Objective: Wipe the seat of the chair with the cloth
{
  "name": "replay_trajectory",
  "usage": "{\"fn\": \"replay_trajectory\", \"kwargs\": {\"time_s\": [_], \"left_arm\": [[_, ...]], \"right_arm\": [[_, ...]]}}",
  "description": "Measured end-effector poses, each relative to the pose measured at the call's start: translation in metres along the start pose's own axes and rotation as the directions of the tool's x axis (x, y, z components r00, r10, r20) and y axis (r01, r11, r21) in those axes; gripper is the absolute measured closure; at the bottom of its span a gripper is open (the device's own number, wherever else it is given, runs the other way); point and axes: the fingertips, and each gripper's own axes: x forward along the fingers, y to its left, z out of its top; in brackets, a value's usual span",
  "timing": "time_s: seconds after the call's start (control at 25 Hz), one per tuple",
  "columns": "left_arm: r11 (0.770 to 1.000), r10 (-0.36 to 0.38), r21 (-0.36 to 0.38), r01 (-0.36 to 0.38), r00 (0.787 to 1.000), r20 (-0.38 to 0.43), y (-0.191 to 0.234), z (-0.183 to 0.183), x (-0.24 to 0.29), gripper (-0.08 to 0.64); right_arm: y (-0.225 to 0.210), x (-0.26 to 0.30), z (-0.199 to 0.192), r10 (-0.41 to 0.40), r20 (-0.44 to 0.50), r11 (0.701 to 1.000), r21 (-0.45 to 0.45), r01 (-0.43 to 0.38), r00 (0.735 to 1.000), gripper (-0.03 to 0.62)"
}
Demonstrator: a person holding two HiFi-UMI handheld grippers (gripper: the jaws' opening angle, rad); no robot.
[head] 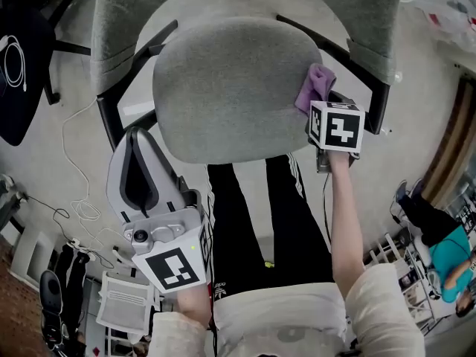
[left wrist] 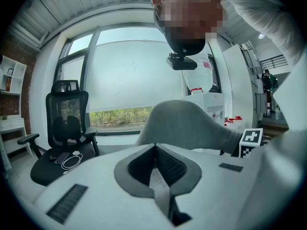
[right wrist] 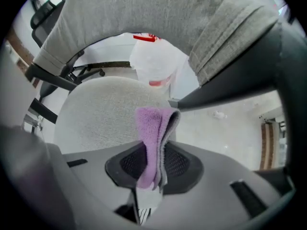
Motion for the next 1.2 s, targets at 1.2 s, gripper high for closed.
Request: {"fn": "replay_trajectory", "kwargs": {"time_s": [1.2], "left_arm": [[0.991,0.130,0.018,-0.130,0.991,-0.025,0.060,-0.017,-0.025,0.548]], "right_arm": [[0.366,-0.009,-0.082,0.706,-0.083,0.687,-0.163,-0.708,0.704,0.506]]}}
